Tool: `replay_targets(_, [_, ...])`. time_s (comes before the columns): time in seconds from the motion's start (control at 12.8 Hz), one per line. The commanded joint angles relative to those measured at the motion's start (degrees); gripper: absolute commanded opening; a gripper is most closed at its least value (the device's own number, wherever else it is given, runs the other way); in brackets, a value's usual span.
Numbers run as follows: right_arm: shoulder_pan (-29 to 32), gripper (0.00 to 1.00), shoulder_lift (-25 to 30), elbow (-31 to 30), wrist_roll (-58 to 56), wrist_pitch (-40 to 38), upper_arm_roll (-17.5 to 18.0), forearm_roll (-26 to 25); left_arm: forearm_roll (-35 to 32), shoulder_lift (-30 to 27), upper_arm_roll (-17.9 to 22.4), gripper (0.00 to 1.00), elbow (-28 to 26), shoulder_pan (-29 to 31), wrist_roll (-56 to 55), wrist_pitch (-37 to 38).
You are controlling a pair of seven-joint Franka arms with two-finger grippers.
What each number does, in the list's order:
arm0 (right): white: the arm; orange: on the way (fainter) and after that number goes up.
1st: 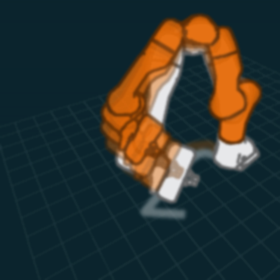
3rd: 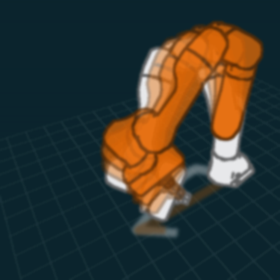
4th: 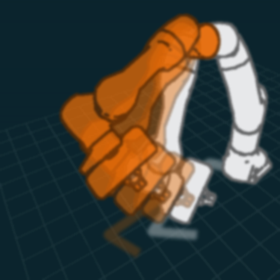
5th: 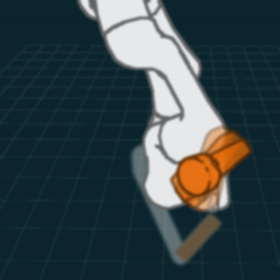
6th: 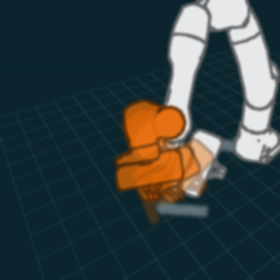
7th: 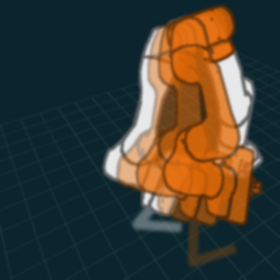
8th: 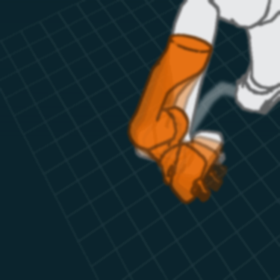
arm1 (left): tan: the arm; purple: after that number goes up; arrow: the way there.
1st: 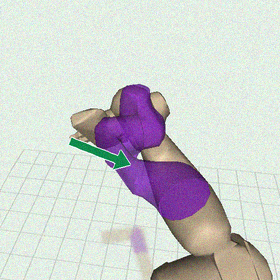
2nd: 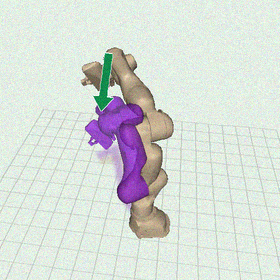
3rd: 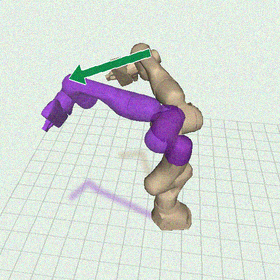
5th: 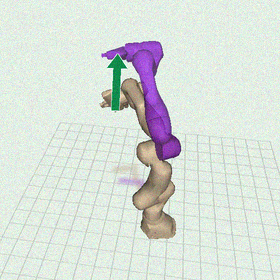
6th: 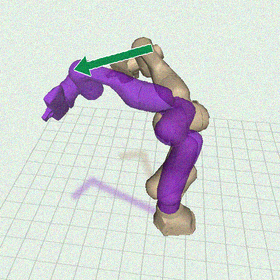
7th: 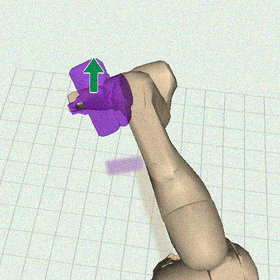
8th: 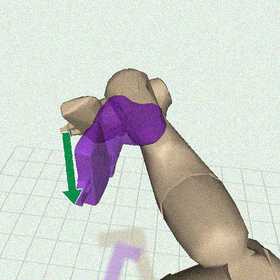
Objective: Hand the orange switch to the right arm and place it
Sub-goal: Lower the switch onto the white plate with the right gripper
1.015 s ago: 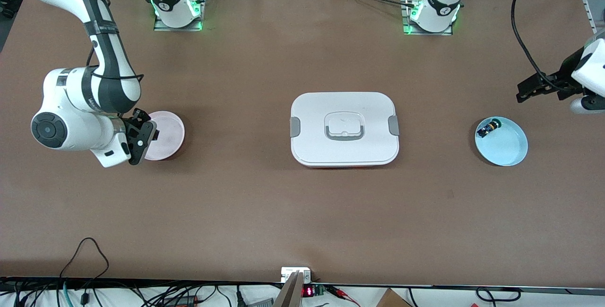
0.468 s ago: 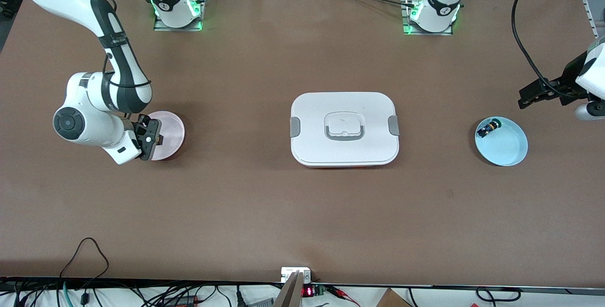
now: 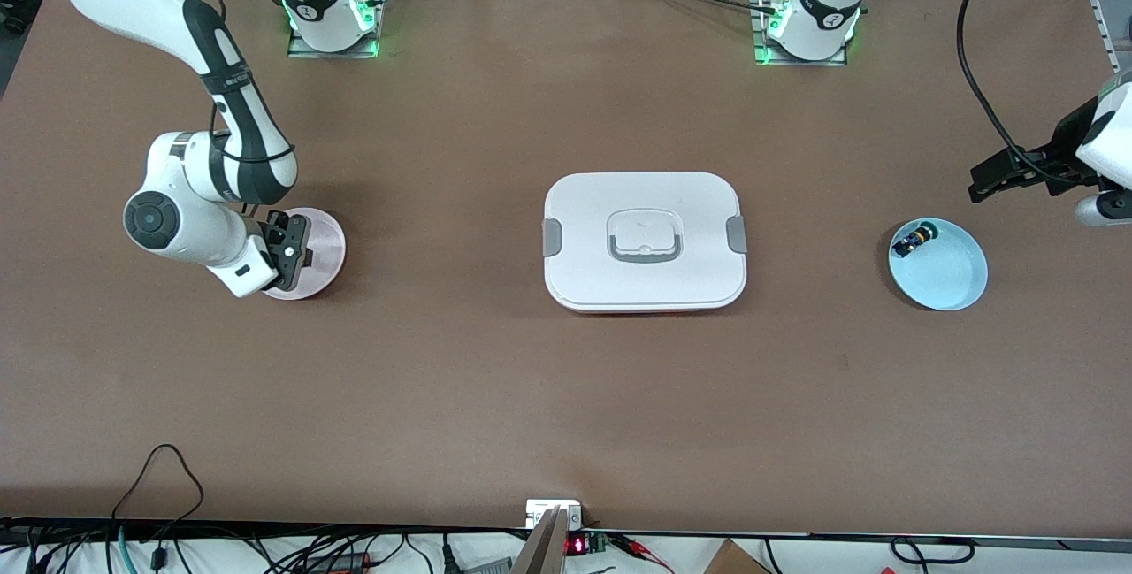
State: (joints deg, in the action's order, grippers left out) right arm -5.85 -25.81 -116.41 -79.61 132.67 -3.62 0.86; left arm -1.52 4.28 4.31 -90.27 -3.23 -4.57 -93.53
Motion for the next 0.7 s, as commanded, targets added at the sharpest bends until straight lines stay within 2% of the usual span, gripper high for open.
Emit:
replay_targets(0.0, [1.1,0.25,1.5,-3.0,-1.7,2.2,1.0,-2.1,-0.8,2.2,-0.1,1.0,3.1,-0.5,-1.0,1.3])
replay_targets(0.08, [1.5,0.25,1.5,-3.4,-1.7,3.0,1.0,-3.7,-0.8,2.7,-0.2,1.0,4.3,-0.6,-1.0,1.3])
replay_targets(0.62, [2.8,0.26,0.8,-7.7,-2.8,9.2,1.0,-3.9,-0.5,4.7,-0.2,1.0,4.7,-1.8,-0.7,1.2])
